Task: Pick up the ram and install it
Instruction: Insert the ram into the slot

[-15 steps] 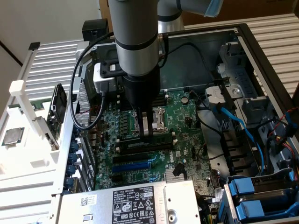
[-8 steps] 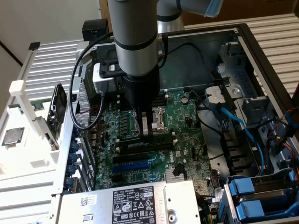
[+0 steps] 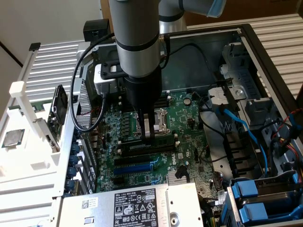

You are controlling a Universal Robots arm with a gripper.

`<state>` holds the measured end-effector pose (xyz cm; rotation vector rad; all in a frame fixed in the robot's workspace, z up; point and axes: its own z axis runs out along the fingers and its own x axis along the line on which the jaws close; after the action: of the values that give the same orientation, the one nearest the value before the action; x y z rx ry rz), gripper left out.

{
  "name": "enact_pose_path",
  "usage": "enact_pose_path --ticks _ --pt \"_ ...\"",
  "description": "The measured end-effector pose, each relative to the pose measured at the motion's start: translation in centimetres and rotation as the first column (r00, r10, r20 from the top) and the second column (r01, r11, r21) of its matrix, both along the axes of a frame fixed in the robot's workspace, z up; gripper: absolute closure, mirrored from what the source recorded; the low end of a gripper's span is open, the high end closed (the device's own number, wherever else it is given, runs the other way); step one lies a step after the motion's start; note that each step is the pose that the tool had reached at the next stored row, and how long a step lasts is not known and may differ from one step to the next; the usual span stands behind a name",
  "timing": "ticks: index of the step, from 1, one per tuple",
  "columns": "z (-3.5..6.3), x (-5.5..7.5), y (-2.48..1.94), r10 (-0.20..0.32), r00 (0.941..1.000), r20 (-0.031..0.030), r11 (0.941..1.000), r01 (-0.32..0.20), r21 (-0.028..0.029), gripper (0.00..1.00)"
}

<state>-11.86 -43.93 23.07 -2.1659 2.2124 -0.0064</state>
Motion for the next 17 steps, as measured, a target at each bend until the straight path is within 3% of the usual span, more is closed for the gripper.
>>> enact_pose_path --ticks 17 --pt "-0.19 -0.01 -0.02 0.000 1.0000 0.0016 1.0000 0.000 0.0000 0.87"
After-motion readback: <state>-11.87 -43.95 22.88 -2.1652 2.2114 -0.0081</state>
